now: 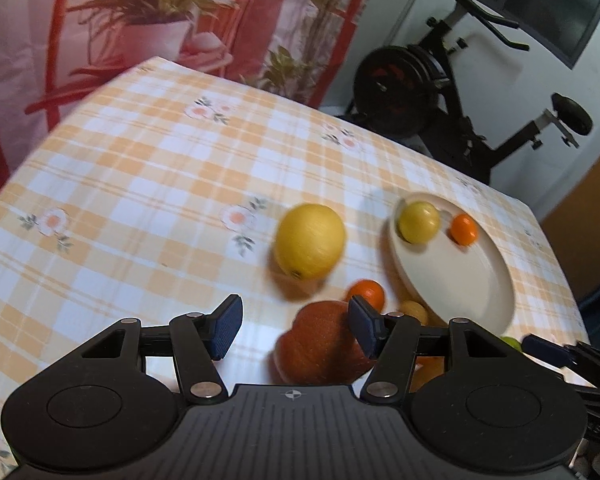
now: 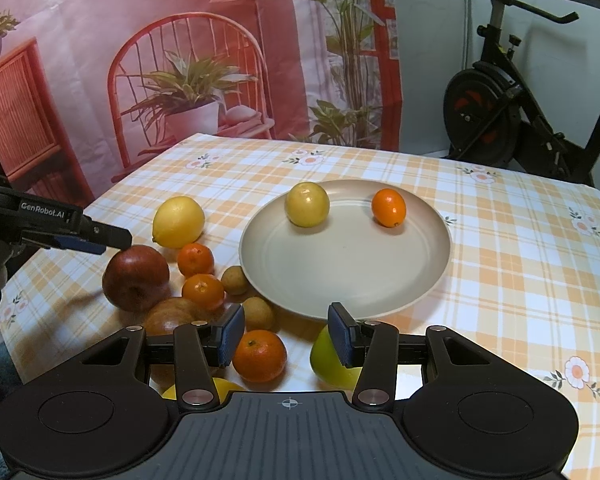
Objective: Organize fruits
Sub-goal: 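Move the left tool toward the red apple in the fruit pile, then lower the left gripper around the red apple and close on it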
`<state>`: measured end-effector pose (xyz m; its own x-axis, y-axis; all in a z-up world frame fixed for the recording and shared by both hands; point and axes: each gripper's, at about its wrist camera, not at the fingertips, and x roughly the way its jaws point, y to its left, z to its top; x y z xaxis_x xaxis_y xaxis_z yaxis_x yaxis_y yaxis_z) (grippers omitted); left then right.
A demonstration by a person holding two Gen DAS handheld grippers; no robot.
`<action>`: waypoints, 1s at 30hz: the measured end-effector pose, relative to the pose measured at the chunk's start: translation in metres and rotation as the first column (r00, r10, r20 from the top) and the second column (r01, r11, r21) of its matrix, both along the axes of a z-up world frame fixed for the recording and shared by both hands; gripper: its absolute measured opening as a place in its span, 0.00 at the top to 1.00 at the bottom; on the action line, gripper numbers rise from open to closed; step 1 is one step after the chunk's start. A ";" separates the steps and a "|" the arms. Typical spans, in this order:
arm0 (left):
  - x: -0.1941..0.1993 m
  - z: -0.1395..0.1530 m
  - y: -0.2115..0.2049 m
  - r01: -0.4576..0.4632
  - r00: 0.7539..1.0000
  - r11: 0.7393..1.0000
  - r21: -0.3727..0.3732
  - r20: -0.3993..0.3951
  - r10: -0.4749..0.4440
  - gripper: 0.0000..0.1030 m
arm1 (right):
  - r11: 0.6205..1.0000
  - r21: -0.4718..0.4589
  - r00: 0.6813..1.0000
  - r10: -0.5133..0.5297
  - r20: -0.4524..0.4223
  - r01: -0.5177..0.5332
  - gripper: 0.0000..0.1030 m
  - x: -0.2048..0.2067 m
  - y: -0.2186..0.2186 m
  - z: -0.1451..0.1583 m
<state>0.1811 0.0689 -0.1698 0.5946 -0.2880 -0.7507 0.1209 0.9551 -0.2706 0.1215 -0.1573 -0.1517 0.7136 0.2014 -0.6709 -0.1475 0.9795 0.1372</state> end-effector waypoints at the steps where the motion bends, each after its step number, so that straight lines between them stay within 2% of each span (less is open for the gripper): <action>1: 0.001 0.000 0.002 -0.010 1.000 1.000 0.007 0.003 0.010 0.40 | 1.000 0.001 1.000 0.000 0.000 0.000 0.58 0.000 0.000 0.000; 5: 0.005 -0.006 0.011 -0.051 0.998 0.997 0.056 -0.023 0.052 0.44 | 1.000 0.001 1.000 0.000 0.001 0.000 0.58 0.000 0.000 0.000; 7: 0.003 -0.006 0.018 -0.069 0.997 0.997 0.019 -0.026 0.069 0.46 | 1.000 0.000 1.000 -0.001 0.000 0.001 0.58 0.000 0.000 0.000; 9: -0.002 0.001 0.022 -0.067 0.998 0.997 -0.028 0.004 0.067 0.46 | 1.000 0.000 1.000 -0.001 0.001 0.001 0.58 0.000 0.000 0.000; 11: -0.006 0.009 0.018 -0.029 0.999 0.999 -0.032 0.033 0.030 0.46 | 1.000 0.002 1.000 -0.001 0.000 0.001 0.58 0.000 0.000 0.000; 14: -0.013 0.013 0.001 0.078 0.996 0.997 -0.013 0.052 -0.077 0.46 | 1.000 0.001 1.000 0.003 0.001 -0.003 0.58 -0.001 0.000 -0.001; 17: -0.020 0.009 -0.016 0.160 0.984 0.985 0.060 0.065 -0.164 0.46 | 1.000 0.002 1.000 0.002 0.002 -0.002 0.58 -0.002 0.000 -0.001; 20: -0.019 0.004 -0.028 0.201 0.976 0.974 0.104 0.059 -0.208 0.45 | 1.000 0.003 1.000 -0.002 0.001 0.002 0.58 -0.002 0.000 -0.001; 23: -0.011 0.001 -0.029 0.185 0.981 0.976 0.111 0.040 -0.191 0.46 | 1.000 0.002 1.000 0.001 0.002 -0.001 0.58 -0.002 0.000 -0.001; 30: 0.002 -0.002 -0.011 0.126 0.992 0.991 0.039 0.020 -0.127 0.44 | 1.000 -0.020 1.000 0.024 -0.002 -0.024 0.58 0.003 0.004 0.001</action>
